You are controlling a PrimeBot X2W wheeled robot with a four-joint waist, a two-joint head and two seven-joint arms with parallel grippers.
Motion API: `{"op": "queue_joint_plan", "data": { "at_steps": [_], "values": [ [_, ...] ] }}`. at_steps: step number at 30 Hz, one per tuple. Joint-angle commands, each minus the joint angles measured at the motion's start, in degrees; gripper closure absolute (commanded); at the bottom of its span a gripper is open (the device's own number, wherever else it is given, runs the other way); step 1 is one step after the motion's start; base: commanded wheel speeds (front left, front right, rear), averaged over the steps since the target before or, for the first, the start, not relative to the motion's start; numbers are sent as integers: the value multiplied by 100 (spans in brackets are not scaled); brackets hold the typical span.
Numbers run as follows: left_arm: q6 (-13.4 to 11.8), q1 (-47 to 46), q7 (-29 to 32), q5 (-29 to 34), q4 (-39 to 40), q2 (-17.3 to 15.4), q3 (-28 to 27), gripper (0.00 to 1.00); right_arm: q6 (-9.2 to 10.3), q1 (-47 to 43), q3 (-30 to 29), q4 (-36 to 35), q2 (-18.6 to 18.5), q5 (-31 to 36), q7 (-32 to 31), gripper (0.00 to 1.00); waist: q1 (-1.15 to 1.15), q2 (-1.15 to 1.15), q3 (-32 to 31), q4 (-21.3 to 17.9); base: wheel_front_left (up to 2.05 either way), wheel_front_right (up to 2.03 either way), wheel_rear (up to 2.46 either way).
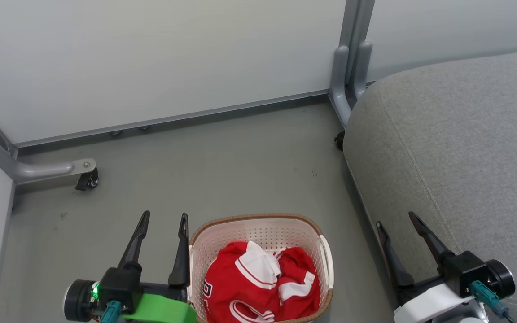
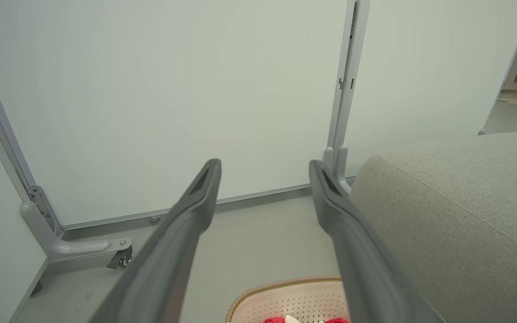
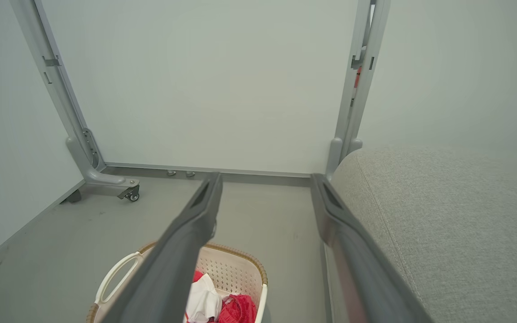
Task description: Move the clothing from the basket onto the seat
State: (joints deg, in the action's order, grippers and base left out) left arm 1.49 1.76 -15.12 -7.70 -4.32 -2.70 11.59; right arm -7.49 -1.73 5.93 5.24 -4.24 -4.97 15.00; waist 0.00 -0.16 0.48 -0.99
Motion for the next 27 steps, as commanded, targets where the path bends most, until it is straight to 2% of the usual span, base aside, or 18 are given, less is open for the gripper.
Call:
{"op": "queue_joint_plan", "data": {
  "at_steps": [1, 5, 11, 19, 27],
  "values": [
    [15, 25, -6, -25, -46, -33, 20, 0, 0, -15, -21, 9, -3, -17, 27, 0, 0, 16, 78, -14, 0, 0, 0],
    [50, -106, -5, 2, -206, -32, 115, 0, 1, 74, -120, -6, 22, -140, 27, 0, 0, 16, 338, -36, 0, 0, 0],
    [105, -571, -6, -43, -585, -32, 464, 0, 1, 392, -254, -101, -34, -258, 27, 0, 0, 16, 1084, -53, 0, 0, 0],
    [274, -1555, -6, -260, -1347, -32, 1238, 0, 1, 897, -398, -234, -208, -329, 27, 0, 0, 16, 2072, -124, 0, 0, 0],
    [401, -2786, -5, -358, -2566, -33, 2032, 0, 1, 1414, -528, -397, -300, -446, 27, 0, 0, 16, 3017, -202, 0, 0, 0]
  ]
}}
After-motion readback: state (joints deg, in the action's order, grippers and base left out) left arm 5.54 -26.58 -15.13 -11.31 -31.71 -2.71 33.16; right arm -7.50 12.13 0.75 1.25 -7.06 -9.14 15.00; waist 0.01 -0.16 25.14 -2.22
